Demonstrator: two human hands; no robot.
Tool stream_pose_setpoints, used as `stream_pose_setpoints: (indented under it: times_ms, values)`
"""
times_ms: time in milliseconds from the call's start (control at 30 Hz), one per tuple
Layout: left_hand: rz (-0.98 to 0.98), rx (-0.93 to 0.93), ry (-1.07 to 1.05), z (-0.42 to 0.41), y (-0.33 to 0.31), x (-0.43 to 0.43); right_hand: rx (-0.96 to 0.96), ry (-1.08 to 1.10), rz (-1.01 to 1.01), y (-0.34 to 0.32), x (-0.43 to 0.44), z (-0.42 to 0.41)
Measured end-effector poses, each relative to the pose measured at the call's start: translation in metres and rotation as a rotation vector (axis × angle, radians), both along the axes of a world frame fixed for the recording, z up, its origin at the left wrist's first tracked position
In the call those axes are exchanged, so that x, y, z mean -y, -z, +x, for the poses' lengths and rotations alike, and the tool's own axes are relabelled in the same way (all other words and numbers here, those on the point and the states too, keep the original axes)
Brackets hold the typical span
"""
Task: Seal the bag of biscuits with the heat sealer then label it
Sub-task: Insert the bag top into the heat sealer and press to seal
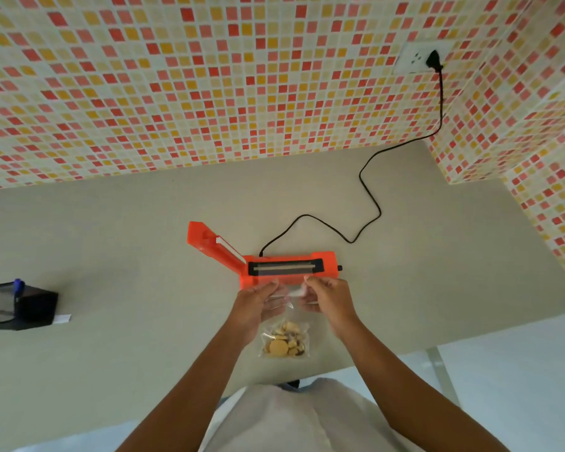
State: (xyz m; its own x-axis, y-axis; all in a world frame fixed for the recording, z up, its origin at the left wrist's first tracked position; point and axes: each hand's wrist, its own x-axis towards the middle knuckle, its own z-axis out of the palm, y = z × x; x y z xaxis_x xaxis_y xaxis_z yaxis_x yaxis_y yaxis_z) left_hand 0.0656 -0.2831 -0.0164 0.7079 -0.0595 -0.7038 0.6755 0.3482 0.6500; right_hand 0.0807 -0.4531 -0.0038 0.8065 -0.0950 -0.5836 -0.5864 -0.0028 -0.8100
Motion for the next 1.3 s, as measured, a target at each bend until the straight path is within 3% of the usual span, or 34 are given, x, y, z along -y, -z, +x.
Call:
stream_pose_setpoints:
  times_ms: [1300]
  values:
    - [0.096,-0.053,-0.117,0.004,0.005,0.012,0.039,-0.081,-0.211,0.025,0.006,0.016]
